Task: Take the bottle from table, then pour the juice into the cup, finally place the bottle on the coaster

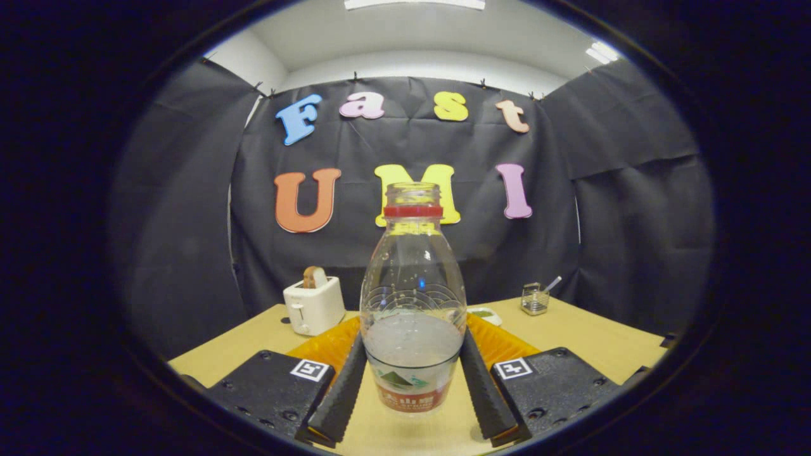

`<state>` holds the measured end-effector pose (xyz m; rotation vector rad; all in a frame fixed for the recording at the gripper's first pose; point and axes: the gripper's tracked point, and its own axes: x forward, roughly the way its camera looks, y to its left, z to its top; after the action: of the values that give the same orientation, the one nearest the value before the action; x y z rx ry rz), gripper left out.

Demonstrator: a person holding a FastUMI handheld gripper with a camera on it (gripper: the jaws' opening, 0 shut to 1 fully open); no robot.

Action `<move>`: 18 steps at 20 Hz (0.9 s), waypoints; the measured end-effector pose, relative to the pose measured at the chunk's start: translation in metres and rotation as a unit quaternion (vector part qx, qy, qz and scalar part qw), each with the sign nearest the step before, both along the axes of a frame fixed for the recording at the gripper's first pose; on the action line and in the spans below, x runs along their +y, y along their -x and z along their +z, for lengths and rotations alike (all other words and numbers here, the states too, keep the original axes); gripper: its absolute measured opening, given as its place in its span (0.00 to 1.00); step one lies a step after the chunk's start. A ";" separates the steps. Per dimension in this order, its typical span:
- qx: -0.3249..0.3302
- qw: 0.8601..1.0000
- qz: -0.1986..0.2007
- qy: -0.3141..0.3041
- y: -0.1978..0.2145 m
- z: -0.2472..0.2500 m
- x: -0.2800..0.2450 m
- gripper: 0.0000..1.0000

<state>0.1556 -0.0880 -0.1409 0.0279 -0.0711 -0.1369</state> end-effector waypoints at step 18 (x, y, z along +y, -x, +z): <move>0.042 0.999 0.022 0.013 -0.128 -0.114 0.003 0.81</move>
<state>0.2840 -0.0848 -0.2545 -0.0016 0.0113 -0.0931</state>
